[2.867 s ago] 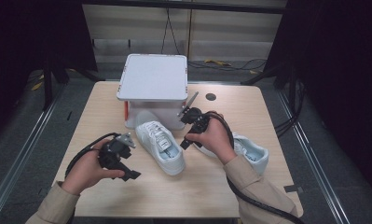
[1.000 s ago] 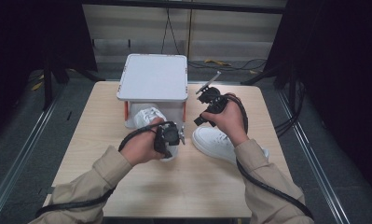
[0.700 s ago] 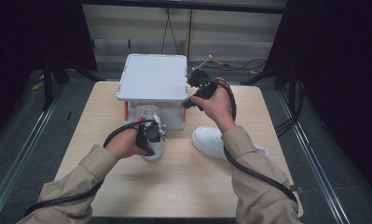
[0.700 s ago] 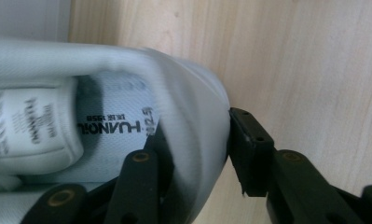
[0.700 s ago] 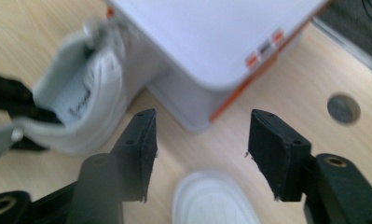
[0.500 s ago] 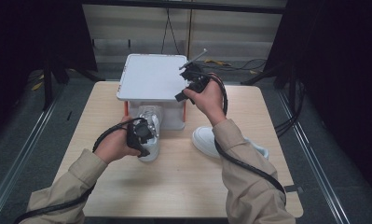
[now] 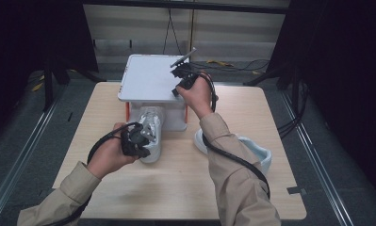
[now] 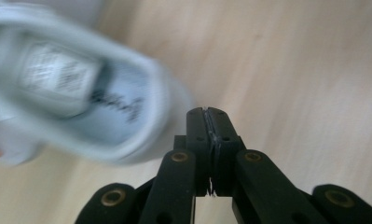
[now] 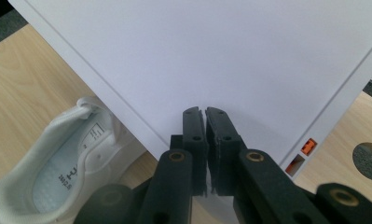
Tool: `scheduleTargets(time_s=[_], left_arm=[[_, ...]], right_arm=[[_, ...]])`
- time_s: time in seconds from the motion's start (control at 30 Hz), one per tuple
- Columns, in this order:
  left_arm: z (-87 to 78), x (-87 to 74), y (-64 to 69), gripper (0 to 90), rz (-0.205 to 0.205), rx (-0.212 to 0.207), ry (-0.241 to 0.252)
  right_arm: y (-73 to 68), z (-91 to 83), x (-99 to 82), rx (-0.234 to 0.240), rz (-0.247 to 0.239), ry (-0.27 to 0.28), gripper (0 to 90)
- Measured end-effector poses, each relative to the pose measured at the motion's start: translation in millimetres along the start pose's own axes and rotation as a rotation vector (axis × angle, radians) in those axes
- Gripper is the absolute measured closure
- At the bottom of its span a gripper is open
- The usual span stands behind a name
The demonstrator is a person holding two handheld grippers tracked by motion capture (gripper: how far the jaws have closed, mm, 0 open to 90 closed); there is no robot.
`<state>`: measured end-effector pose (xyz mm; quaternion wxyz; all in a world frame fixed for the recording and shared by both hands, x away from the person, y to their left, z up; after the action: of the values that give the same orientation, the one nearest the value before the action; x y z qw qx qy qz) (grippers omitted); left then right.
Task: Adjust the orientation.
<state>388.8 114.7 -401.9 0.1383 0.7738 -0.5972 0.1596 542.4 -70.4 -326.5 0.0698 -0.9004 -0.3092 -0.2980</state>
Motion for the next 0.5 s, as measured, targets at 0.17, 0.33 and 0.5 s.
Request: scheduleTargets(time_s=[0.17,0.33,0.5], left_arm=[[36.0,-2.9,2.3,90.0,0.010,0.002,-0.046],[34.3,-3.7,-0.9,90.0,0.013,0.051,-0.068],[-4.1,-3.4,-6.0,80.1,0.002,0.059,0.010]], right_arm=[[1.2,0.8,-0.9,0.004,0.034,-0.001,90.0],[-1.8,1.1,1.8,-0.013,0.010,-0.025,90.0],[-3.3,1.6,1.9,-0.022,-0.003,-0.025,90.0]])
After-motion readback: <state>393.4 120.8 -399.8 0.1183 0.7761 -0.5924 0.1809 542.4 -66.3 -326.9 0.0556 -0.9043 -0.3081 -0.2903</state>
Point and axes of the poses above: each handheld gripper's, and its own axes: z roughly forward along the jaws, x roughly out of its top, y roughly to its right, the point moved 1 cm from there along z, roughly forward along the jaws, and after that the axes turned 5 degrees about -x, right-handed, at the moved point
